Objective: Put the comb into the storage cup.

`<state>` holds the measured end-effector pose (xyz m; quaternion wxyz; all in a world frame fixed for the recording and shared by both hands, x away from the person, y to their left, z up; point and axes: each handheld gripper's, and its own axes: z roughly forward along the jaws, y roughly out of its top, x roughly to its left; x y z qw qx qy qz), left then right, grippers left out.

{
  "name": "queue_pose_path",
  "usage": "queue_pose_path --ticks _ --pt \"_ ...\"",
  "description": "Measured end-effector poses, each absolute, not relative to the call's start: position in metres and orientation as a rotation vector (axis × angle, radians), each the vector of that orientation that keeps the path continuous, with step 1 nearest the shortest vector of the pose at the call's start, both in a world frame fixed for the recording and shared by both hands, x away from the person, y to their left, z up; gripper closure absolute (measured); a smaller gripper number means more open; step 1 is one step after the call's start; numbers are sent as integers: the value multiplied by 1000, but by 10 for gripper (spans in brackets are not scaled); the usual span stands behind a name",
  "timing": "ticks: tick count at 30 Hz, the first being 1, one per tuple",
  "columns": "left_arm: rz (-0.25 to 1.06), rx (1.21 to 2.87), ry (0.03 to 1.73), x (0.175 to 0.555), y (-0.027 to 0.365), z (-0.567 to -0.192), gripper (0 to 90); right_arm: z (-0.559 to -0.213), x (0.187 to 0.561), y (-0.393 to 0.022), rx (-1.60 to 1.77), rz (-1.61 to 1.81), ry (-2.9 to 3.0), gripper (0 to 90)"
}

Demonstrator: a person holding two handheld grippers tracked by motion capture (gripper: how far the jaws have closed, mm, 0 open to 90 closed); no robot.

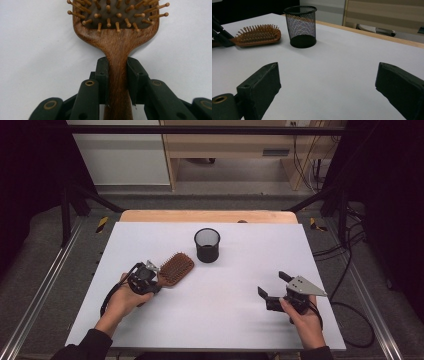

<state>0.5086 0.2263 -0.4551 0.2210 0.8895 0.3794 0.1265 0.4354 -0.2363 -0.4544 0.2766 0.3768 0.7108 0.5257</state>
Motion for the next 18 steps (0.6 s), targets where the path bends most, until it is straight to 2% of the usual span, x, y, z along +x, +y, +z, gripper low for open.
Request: queue_pose_path --ticks 12,18 --pt "471 2250 968 480 227 -451 728 -455 436 -216 1038 1471 1953 47" --pt "506 2217 928 473 221 -444 728 -457 441 -197 1065 1539 1986 47"
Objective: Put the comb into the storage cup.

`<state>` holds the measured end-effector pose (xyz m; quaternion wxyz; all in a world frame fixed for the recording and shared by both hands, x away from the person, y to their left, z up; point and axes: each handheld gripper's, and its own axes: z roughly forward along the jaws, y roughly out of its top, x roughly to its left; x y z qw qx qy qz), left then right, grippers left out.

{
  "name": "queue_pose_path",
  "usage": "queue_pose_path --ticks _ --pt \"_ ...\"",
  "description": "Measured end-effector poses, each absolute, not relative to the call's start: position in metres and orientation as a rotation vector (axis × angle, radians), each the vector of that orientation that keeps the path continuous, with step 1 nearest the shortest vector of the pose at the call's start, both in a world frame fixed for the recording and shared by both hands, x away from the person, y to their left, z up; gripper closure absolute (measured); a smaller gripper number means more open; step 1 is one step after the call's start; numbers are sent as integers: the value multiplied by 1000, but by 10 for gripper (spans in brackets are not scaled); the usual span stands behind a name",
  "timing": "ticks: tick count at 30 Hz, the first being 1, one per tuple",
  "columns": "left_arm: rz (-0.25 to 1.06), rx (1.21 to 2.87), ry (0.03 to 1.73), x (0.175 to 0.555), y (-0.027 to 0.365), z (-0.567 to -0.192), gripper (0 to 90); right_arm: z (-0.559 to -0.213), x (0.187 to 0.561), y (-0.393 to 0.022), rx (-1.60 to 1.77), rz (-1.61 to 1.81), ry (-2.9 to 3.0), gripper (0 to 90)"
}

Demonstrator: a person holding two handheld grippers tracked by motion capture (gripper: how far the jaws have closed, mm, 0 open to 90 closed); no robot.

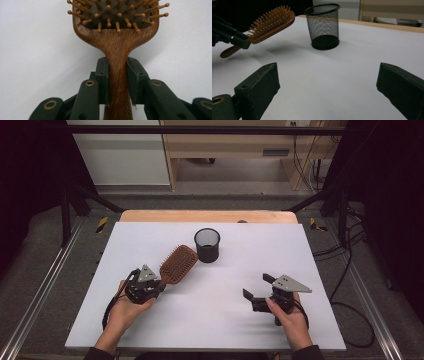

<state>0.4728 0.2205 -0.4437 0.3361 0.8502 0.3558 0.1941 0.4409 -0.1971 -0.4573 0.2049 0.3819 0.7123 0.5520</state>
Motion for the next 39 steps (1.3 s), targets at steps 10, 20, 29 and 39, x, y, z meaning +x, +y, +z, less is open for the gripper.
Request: queue_pose_path --ticks 10,20,29,39 --pt "518 2181 891 461 217 -439 729 -458 449 -166 1104 1620 2028 49" --pt "521 2184 838 453 205 -438 728 -453 461 -127 1161 1741 2061 78" --pt "515 2177 796 447 193 -436 729 -453 475 -93 1203 1826 2095 85" --pt "519 2170 774 443 186 -434 729 -448 484 -73 1228 1927 2104 92"
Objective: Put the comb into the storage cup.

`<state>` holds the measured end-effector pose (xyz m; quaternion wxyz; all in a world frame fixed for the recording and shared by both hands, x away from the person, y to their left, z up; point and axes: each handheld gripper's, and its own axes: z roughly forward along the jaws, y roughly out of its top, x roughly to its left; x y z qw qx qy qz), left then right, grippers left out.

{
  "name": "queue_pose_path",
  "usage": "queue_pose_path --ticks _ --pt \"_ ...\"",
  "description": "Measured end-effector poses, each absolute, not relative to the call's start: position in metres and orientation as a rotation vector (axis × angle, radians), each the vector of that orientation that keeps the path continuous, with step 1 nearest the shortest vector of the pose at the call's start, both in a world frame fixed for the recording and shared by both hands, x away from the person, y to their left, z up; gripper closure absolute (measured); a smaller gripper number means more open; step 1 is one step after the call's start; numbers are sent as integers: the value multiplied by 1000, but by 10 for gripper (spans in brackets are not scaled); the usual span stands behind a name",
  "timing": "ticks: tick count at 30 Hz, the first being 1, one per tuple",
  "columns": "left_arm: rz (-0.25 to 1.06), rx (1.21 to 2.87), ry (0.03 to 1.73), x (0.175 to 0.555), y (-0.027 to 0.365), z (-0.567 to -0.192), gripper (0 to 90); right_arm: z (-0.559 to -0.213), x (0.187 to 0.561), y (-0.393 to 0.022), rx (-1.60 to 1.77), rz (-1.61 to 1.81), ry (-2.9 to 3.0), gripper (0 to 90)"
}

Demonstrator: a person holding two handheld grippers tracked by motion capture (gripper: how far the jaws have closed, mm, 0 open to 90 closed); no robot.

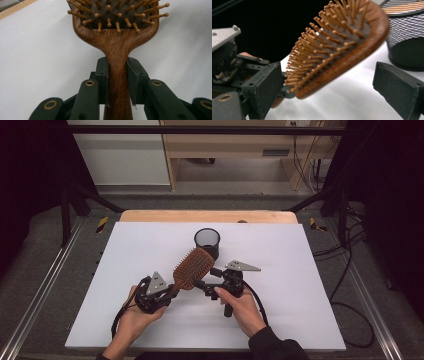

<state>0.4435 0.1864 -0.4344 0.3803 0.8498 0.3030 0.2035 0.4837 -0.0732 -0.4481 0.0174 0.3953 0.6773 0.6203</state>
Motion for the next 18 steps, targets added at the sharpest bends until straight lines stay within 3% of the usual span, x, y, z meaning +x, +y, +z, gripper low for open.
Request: queue_pose_path --ticks 18 --pt "518 2154 741 439 180 -431 728 -436 493 -64 1242 1991 2083 127"
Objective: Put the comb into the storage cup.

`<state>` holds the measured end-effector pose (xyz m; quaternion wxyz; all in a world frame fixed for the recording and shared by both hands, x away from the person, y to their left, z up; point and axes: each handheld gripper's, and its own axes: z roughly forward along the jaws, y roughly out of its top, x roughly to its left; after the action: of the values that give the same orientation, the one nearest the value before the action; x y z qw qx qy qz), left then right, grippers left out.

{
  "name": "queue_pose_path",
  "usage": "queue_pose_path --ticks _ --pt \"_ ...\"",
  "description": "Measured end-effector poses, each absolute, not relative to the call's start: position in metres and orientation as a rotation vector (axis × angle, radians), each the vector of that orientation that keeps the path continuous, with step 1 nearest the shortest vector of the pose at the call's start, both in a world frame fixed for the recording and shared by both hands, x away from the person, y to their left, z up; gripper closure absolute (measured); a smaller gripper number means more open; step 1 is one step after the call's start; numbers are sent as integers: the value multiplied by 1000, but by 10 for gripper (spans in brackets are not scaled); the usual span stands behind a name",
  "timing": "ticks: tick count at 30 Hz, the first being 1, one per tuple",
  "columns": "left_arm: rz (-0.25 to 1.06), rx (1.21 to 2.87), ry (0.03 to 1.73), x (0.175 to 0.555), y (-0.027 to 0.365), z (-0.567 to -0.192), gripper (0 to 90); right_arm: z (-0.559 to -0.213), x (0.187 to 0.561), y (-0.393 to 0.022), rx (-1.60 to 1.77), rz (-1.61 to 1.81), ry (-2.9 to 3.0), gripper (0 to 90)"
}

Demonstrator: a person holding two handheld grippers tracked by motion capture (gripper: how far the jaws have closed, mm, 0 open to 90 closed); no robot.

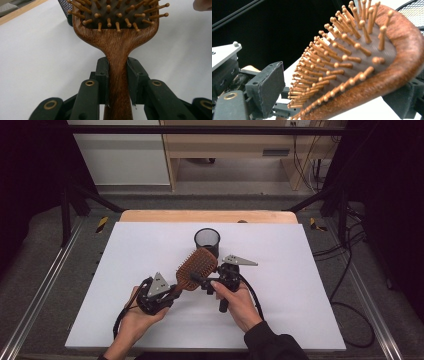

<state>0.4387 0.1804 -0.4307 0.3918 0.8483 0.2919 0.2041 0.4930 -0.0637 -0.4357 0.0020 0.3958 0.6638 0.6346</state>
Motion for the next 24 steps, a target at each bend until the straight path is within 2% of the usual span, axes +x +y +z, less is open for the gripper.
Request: queue_pose_path --ticks 24 --pt "523 2120 736 437 180 -428 728 -426 498 -63 1249 2024 2066 186"
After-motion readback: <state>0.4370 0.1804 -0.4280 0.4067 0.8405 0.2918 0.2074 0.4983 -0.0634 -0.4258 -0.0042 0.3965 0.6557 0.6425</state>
